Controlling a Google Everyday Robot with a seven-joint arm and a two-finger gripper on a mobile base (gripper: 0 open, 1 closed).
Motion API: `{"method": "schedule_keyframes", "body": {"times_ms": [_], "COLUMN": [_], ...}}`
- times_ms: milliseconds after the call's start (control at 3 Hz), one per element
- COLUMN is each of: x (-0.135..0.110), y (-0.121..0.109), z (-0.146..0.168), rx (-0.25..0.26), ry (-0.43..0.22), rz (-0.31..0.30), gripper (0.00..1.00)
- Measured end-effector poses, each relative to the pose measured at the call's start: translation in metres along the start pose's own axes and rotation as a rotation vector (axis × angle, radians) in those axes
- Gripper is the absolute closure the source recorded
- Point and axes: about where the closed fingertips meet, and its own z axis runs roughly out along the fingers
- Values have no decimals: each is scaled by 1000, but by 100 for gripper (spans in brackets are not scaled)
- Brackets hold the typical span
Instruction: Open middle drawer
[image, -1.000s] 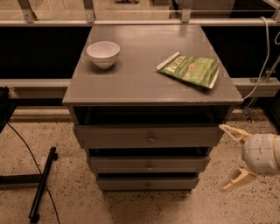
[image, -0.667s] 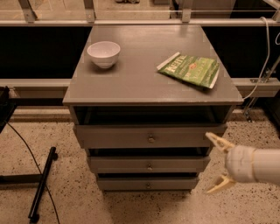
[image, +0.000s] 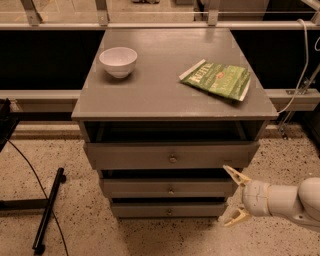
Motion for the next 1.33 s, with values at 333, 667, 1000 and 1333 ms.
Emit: {"method": "schedule_keyframes", "body": {"times_ms": [333,667,1000,1333], "x": [0,9,30,56], "y": [0,4,11,24], "z": [0,14,29,47], "rx": [0,-67,-130,-189], "ry": [0,-4,2,44], "rz": [0,-56,-108,-134], "gripper": [0,0,0,0]}}
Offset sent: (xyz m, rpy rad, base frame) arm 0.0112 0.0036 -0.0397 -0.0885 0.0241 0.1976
